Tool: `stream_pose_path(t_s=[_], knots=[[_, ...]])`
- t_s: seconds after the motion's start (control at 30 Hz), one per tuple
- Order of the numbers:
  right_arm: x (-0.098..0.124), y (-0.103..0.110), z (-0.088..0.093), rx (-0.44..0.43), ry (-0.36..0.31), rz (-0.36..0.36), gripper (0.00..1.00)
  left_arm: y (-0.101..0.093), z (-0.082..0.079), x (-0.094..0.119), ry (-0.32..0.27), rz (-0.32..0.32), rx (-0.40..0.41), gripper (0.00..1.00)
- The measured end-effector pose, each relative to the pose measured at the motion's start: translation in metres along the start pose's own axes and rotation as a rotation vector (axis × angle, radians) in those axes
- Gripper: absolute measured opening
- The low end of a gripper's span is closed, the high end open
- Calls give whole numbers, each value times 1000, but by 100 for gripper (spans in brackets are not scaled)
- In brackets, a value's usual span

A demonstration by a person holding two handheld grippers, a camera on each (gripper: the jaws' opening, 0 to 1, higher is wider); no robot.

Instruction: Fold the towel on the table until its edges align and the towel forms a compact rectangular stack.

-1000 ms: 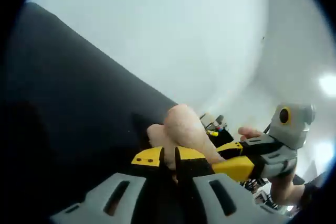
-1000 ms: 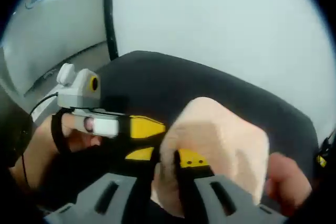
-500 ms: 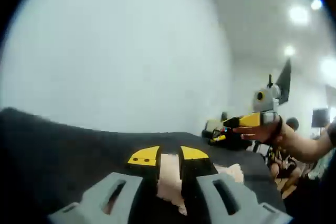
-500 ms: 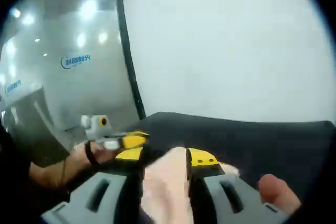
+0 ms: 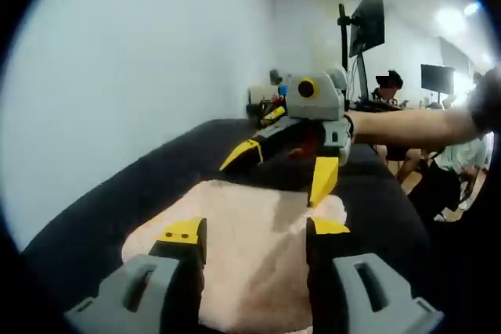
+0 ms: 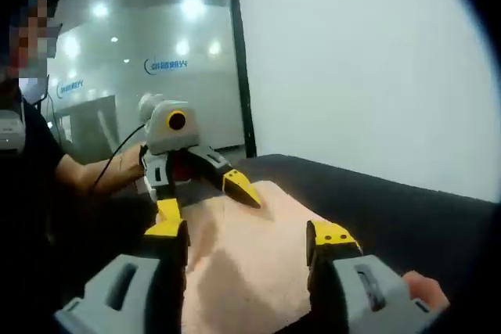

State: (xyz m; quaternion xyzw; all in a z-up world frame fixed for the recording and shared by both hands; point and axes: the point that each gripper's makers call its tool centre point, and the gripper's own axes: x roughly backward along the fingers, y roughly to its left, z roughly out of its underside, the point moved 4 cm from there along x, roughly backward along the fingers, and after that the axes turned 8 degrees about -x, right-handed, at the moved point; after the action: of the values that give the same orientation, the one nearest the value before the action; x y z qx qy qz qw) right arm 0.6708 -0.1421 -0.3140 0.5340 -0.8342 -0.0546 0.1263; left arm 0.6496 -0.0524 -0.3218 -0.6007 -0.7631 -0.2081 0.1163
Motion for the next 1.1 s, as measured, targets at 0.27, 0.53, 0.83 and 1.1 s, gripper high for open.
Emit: stream_pose_path(t_s=[0.27, 0.53, 0.83, 1.1], knots=[[-3, -3, 41, -1, 79, -25, 62, -9, 28, 10, -109, 112, 15, 68], [-10, 3, 31, 53, 90, -89, 72, 21, 17, 11, -215, 77, 32, 74], [-13, 3, 51, 0, 122, -114, 73, 18, 56, -2, -175, 100, 68, 76], [-13, 0, 58, 4, 91, -103, 71, 16, 59, -6, -230, 67, 91, 73]])
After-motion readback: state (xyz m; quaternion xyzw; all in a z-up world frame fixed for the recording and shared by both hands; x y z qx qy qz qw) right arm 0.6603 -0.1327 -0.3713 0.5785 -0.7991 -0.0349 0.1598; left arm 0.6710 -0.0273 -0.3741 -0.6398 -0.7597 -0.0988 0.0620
